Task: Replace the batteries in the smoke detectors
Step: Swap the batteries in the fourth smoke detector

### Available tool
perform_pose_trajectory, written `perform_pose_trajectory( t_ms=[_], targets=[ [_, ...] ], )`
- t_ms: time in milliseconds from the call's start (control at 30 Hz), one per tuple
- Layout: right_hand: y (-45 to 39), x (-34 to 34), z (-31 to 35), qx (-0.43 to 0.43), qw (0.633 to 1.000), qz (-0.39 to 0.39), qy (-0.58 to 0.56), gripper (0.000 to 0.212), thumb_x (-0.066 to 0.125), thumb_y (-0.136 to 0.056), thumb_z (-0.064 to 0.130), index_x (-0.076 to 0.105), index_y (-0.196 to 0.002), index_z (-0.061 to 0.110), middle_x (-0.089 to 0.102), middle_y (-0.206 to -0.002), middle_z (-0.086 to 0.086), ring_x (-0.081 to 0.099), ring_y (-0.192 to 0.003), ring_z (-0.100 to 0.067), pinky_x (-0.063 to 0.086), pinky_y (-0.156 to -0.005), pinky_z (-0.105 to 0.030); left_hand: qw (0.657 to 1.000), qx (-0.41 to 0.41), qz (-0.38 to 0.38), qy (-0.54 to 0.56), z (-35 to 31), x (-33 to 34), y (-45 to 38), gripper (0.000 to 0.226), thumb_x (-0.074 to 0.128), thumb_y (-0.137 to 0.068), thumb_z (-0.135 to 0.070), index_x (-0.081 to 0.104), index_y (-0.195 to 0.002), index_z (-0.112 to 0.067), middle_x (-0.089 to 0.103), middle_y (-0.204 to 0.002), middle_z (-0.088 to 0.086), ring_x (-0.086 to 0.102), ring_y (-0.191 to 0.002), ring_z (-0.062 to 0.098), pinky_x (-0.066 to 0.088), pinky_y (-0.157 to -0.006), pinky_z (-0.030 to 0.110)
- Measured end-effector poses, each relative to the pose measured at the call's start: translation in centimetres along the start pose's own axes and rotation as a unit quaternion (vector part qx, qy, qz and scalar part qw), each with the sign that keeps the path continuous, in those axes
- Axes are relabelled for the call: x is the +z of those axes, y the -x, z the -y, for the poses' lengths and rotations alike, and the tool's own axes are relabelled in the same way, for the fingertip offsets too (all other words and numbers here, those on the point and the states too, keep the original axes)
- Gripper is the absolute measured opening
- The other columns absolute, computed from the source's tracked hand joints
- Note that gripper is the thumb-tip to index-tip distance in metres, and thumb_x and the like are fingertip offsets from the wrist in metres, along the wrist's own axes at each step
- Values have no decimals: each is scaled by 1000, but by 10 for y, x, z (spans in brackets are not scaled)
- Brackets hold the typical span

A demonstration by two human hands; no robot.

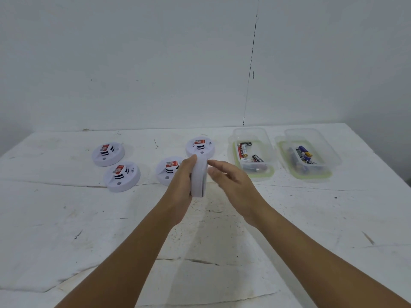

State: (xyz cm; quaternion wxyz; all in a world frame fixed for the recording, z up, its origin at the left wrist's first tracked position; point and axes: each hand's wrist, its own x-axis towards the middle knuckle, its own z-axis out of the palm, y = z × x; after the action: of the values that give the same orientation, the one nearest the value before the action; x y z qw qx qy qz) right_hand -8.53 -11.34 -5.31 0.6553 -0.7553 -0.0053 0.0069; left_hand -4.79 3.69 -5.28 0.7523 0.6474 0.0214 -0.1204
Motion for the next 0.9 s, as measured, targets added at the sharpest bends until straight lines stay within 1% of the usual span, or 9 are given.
perform_pose_trajectory(
  t_ms=[100, 167, 267, 367, 433, 500, 567, 700, 900],
  targets=[
    [0, -4, 2, 71, 991, 51, -105, 43, 52, -103, 54, 67, -128, 23, 75, -119, 6, 73, -110, -17, 56, -102, -38, 997, 5, 4, -73, 5, 5, 3, 74, 52, -81, -77, 57, -142, -36, 68, -129, 3, 64, -122, 23, 53, -102, 43],
    [-2, -5, -2, 78, 988, 42, -124, 39, 57, -104, 47, 67, -127, 16, 77, -117, -2, 75, -106, -20, 60, -95, -33, 994, -6, 29, -108, 7, 8, 4, 72, 48, -82, -77, 53, -144, -43, 60, -141, 2, 60, -127, 20, 49, -108, 44],
    [-5, -6, -13, 77, 989, -4, -123, 26, 59, -106, 30, 66, -128, 19, 77, -116, -8, 75, -105, -22, 62, -94, -40, 994, -10, 11, -113, 5, 11, 3, 38, 47, -103, -56, 57, -135, -37, 57, -136, -1, 61, -117, 9, 51, -84, 23],
    [-8, -12, -22, 92, 983, -34, -154, 26, 54, -107, 22, 66, -130, 23, 77, -117, -6, 75, -107, -23, 61, -96, -44, 989, 30, 5, -143, 7, 6, 5, 40, 43, -110, -29, 49, -149, -34, 52, -139, -11, 55, -112, -6, 43, -75, 5],
    [-8, -16, -25, 101, 975, -45, -193, 26, 53, -107, 19, 66, -130, 24, 77, -118, -5, 74, -109, -23, 61, -93, -42, 985, 49, 0, -168, 13, -2, 8, 45, 40, -109, -20, 43, -152, -35, 47, -143, -12, 47, -126, 2, 39, -93, 11],
    [-6, -19, -25, 104, 969, -49, -219, 26, 53, -107, 16, 66, -128, 23, 77, -118, -4, 74, -109, -22, 61, -89, -38, 985, 33, -22, -168, 22, -9, 8, 39, 44, -107, -24, 48, -144, -35, 56, -137, -10, 54, -127, 13, 46, -108, 31],
    [-6, -20, -28, 107, 965, -56, -235, 26, 53, -106, 15, 65, -128, 22, 77, -118, -5, 74, -110, -22, 61, -88, -38, 988, 1, -28, -152, 26, -11, 10, 29, 50, -105, -26, 57, -133, -30, 68, -125, -2, 66, -114, 20, 55, -102, 38],
    [-8, -15, -33, 131, 943, -71, -297, 26, 53, -107, 16, 62, -131, 19, 77, -117, -7, 73, -112, -26, 61, -93, -42, 999, -39, -9, -35, 25, -5, 12, 26, 60, -104, -27, 61, -129, -19, 75, -120, 3, 74, -104, 21, 61, -82, 29],
    [-13, -19, -30, 139, 975, -42, -167, 26, 61, -100, 19, 61, -126, 26, 72, -124, -7, 71, -114, -23, 55, -106, -44, 995, 25, -31, -91, 14, -12, 5, 28, 63, -103, -27, 61, -129, -17, 75, -119, 2, 72, -108, 15, 60, -89, 29]
  ],
)
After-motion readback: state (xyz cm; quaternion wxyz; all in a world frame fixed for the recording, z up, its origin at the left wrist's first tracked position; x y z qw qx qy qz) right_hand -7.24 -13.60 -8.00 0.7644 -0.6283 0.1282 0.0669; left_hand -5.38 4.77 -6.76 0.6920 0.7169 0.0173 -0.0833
